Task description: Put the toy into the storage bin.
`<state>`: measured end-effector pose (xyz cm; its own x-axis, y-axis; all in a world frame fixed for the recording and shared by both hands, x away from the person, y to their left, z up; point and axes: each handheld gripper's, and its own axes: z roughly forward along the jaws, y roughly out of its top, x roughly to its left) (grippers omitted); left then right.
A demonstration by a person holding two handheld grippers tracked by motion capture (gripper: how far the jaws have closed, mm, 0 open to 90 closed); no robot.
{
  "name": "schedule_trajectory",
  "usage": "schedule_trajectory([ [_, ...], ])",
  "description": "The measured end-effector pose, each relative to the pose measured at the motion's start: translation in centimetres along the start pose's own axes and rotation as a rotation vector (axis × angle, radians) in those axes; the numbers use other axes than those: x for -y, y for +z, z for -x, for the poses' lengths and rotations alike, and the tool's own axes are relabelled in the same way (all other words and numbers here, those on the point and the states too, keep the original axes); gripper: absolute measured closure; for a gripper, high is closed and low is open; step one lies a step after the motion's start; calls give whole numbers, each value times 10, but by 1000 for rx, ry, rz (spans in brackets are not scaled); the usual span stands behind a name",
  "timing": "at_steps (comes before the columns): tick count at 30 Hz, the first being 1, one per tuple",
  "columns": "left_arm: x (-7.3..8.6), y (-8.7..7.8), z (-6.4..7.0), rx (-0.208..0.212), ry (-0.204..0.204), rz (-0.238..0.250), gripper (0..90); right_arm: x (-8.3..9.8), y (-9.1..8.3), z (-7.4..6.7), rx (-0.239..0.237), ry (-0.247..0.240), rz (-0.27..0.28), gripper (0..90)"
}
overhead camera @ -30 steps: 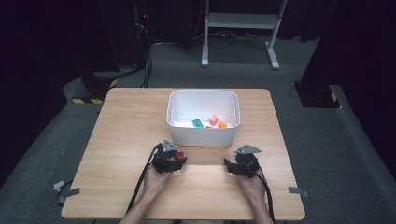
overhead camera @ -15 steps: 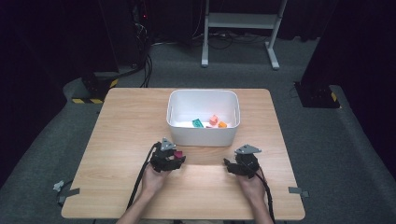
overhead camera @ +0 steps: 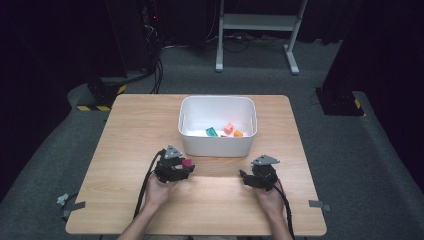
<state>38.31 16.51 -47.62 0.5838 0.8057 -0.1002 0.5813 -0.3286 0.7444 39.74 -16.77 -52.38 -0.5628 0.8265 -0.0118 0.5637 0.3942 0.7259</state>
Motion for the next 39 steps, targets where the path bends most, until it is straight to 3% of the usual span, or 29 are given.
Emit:
schedule_trajectory([
  [12, -41, -53, -11, 30, -6, 90, 480, 0, 0, 0, 0, 0, 0, 343],
  [19, -70, -73, -20, 40, -6, 119, 481, 0, 0, 0, 0, -1, 0, 343],
  [27, -96, -73, -25, 64, -11, 124, 482, 0, 0, 0, 0, 0, -1, 343],
  [39, -128, -51, -25, 94, -13, 112, 481, 0, 0, 0, 0, 0, -1, 343],
])
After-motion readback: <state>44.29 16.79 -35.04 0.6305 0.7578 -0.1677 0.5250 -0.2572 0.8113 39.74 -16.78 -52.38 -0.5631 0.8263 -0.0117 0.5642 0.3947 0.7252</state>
